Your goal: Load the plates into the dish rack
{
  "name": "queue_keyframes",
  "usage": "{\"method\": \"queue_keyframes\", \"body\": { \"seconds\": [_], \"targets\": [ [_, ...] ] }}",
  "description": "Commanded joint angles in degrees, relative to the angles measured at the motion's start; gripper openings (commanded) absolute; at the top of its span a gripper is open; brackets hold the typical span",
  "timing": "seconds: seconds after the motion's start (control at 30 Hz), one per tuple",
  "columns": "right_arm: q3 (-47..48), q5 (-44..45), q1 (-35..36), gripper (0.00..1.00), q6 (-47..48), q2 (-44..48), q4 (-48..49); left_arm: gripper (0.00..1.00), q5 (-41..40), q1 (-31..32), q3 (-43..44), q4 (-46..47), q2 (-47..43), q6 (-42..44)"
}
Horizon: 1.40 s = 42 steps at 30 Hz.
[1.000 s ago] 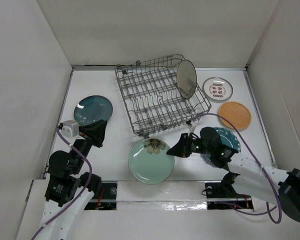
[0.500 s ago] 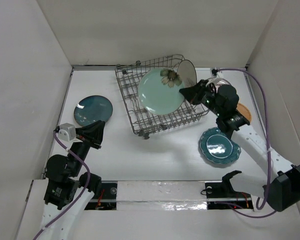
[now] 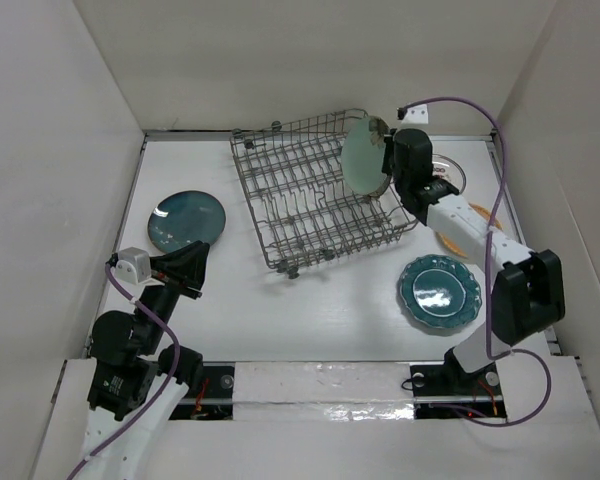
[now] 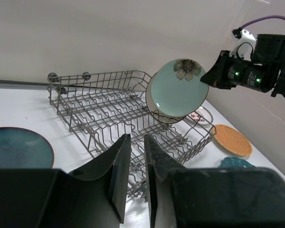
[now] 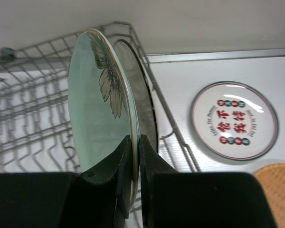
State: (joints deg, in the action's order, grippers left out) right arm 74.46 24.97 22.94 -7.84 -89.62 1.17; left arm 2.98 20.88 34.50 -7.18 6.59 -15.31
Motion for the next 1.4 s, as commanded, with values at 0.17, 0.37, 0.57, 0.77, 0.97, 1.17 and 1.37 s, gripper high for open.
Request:
{"method": "queue_keyframes", "body": {
  "seconds": [0.17, 0.37, 0.57, 0.77, 0.97, 1.17, 1.37],
  "targets": [
    [10.4, 14.7, 4.3, 0.0, 15.7, -4.4, 12.2, 0.15, 0.3, -0.1, 0.4, 1.9, 0.2, 0.1],
    [13.0, 16.7, 5.0, 0.0, 20.0, -8.6, 13.1, 0.15, 0.1, -0.1, 0.4, 1.7, 0.1, 0.0],
    [15.0, 17.2, 5.0, 0.0, 23.7, -13.4, 13.5, 0.15, 0.0, -0.1, 0.3, 1.7, 0.1, 0.0],
    [15.4, 16.5, 5.0, 0.0, 24.8, -16.8, 14.2, 0.15, -0.1, -0.1, 0.4, 1.7, 0.3, 0.0],
    [14.8, 13.4, 5.0, 0.0, 23.1, -18.9, 13.9, 0.15, -0.2, -0.1, 0.4, 1.7, 0.5, 0.1],
    [15.2, 12.1, 5.5, 0.0, 24.4, -21.3, 13.9, 0.15, -0.2, -0.1, 0.4, 1.7, 0.8, 0.1],
    [14.3, 13.3, 6.6, 0.0, 26.3, -23.2, 15.0, 0.15, -0.2, -0.1, 0.4, 1.7, 0.9, 0.2]
  ]
}}
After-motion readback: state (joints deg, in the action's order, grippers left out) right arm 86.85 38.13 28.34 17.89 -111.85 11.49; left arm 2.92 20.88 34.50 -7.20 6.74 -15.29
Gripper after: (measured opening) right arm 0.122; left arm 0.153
